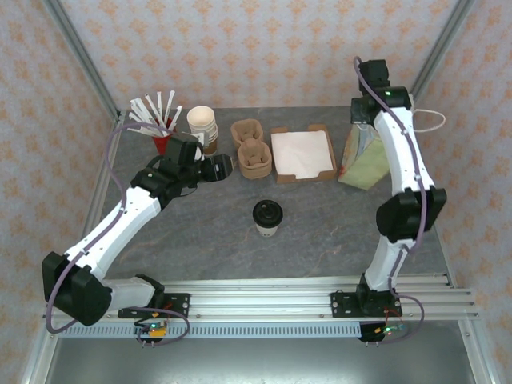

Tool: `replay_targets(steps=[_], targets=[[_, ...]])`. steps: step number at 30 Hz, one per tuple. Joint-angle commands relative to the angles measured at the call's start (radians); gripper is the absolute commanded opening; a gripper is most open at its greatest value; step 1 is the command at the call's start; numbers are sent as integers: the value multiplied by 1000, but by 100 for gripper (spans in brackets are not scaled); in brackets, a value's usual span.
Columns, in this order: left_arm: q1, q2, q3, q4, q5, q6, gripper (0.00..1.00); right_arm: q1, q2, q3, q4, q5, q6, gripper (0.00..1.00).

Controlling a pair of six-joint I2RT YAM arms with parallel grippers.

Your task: Pack the takeout coffee

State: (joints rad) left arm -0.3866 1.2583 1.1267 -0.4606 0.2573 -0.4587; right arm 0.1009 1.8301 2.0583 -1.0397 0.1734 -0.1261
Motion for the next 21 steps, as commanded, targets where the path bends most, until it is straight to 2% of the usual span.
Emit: replay_targets(steps=[1,9,13,21], targets=[[-12,-36,-21,-19,-37,30,73,46,-227,-123,-30,82,28,0],[-12,-49,-16,-57,-44,48,72,258,-553,-348,-189,114,79,0],[-12,-58,-16,-67,-54,48,73,362,-676,-411,-240,-5,132,0],[-12,-68,-19,-70,-47,31,73,586,-704,-463,-320,26,189,0]])
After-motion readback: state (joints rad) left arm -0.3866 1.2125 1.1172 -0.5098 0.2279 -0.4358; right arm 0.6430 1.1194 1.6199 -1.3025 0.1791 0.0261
